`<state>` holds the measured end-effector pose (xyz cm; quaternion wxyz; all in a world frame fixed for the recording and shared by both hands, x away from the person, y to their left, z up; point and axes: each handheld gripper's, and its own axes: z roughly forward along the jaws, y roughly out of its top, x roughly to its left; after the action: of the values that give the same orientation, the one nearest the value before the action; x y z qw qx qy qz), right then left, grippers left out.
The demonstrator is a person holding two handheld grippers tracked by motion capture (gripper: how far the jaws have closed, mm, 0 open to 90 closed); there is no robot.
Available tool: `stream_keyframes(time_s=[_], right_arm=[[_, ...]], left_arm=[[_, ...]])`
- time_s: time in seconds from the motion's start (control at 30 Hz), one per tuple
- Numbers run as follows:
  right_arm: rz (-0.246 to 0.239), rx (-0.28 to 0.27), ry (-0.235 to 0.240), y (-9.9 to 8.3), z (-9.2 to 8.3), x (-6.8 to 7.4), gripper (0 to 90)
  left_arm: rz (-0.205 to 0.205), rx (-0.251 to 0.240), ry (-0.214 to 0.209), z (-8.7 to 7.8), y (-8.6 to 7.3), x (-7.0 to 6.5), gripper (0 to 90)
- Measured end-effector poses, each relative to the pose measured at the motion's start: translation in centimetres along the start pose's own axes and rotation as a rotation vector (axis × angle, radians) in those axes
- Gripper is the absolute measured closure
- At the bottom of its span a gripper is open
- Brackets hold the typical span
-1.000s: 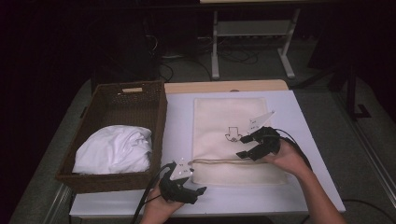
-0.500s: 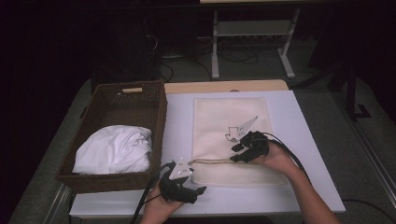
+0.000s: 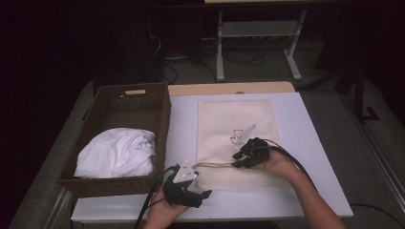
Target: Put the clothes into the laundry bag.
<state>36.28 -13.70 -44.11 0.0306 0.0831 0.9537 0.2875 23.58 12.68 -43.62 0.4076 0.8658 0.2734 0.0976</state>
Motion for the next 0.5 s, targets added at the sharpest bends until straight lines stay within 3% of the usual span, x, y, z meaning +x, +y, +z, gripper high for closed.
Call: stream_keyframes(time_s=[0.1, 0.17, 0.33, 0.5], right_arm=[[-0.001, 0.001, -0.002, 0.1, 0.0, -0.2, 74.3], [-0.001, 0.004, -0.004, 0.1, 0.0, -0.5, 84.6], [0.016, 0.02, 0.015, 0.4, -0.1, -0.8, 87.2], [0.055, -0.015, 0.053, 0.3, -0.9, -1.2, 88.0]], left_arm=[[-0.004, -0.002, 0.0, 0.0, 0.0, 0.0, 25.1], [-0.005, -0.002, 0.001, -0.1, 0.0, 0.1, 25.1], [0.002, -0.009, -0.002, -0.2, 0.1, 0.1, 25.4], [-0.008, -0.003, -0.01, -0.1, 0.1, 0.2, 25.3]])
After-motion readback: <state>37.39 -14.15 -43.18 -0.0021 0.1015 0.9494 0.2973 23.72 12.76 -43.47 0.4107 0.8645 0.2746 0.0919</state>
